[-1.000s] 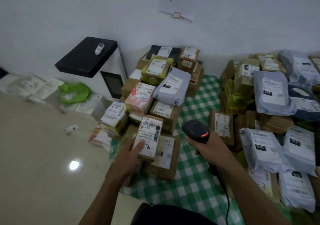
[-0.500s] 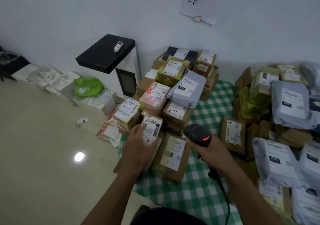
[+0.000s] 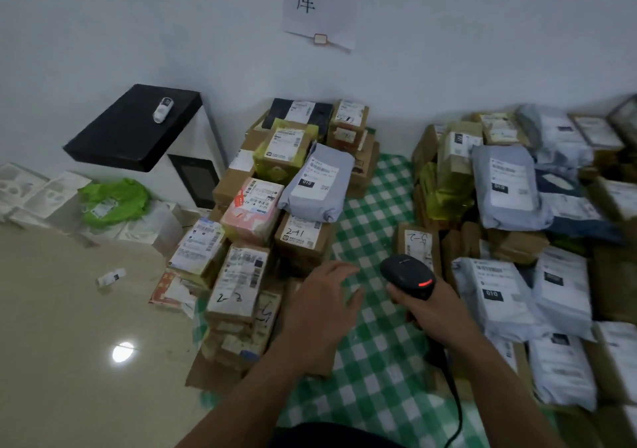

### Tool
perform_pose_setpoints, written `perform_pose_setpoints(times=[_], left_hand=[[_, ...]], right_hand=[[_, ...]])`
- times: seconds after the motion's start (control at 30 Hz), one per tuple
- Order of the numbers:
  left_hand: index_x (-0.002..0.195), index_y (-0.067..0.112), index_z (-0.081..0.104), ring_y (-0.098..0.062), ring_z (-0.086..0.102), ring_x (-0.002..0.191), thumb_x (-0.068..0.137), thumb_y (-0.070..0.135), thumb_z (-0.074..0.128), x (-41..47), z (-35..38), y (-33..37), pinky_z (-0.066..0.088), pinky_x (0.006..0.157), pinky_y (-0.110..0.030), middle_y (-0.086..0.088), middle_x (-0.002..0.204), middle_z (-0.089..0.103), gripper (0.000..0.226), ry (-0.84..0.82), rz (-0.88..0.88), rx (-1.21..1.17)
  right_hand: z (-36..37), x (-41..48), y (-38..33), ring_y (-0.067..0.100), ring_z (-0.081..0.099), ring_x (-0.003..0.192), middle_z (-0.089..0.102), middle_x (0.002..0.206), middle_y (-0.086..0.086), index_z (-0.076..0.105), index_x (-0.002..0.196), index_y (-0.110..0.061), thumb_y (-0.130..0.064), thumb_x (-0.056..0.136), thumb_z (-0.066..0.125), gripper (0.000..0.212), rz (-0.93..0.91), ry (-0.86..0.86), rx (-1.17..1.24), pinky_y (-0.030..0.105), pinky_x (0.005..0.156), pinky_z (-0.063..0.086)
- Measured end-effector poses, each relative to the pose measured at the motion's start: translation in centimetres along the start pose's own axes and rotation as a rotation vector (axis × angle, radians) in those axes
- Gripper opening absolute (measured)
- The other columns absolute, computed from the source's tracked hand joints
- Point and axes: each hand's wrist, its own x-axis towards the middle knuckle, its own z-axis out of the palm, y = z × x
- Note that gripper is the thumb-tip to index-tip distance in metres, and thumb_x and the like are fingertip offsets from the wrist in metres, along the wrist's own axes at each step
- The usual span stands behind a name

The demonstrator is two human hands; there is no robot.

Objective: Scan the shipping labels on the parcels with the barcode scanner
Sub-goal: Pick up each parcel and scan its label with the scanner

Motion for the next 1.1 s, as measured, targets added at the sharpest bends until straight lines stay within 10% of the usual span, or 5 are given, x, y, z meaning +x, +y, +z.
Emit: perform_pose_setpoints(times=[0.3,0.47,0.7,0.87,1.1], left_hand=[[0.132,0.026,0.063,-0.015,0.063,0.12,0.1,0.039,0.061,11.4,11.8,1.6,0.05,0.103,-0.031,0.004,0.134,0.065,0.035,-0.543,-0.101,-0.054],[0.131,0.043,0.052,-0.016,0.062,0.121,0.078,0.068,0.053,17.4,22.1,-5.6,0.055,0.102,-0.045,0.009,0.13,0.064,0.059,-0.539,-0.257,-0.088],[0.159,0.035,0.023,-0.035,0.033,0.148,0.074,0.045,0.088,16.4,21.8,-1.7,0.036,0.118,-0.057,-0.006,0.158,0.04,0.107,-0.459,-0.319,-0.224],[0.16,0.028,0.025,-0.011,0.051,0.135,0.085,0.016,0.085,15.2,22.0,-1.3,0.052,0.095,-0.013,0.005,0.148,0.049,0.096,-0.371,-0.374,-0.623],[0.162,0.039,0.021,-0.009,0.051,0.135,0.095,-0.002,0.067,12.2,17.2,-0.8,0.054,0.088,-0.013,0.011,0.152,0.05,0.092,-0.227,-0.378,-0.767]], right_hand=[[-7.9,1.5,4.1,0.014,0.074,0.089,0.077,0.102,-0.007,0.067,0.126,-0.034,-0.044,0.087,0.081,0.043,0.114,0.183,-0.029,0.039,0.079,0.062],[-9.8,3.5,4.7,0.003,0.067,0.059,0.075,0.082,-0.006,0.072,0.108,-0.025,-0.037,0.09,0.08,0.023,0.174,0.209,-0.031,0.022,0.056,0.05],[-10.8,5.2,5.0,0.005,0.064,0.05,0.071,0.067,-0.008,0.07,0.099,-0.02,-0.031,0.095,0.074,0.012,0.219,0.151,-0.05,0.015,0.051,0.047],[-10.9,5.5,4.6,0.006,0.068,0.061,0.076,0.09,-0.002,0.069,0.106,-0.025,-0.032,0.094,0.076,0.015,0.233,0.167,-0.025,0.019,0.057,0.051],[-10.2,5.1,3.3,0.003,0.069,0.061,0.076,0.092,-0.006,0.068,0.11,-0.031,-0.034,0.093,0.077,0.019,0.19,0.163,-0.012,0.022,0.061,0.051]])
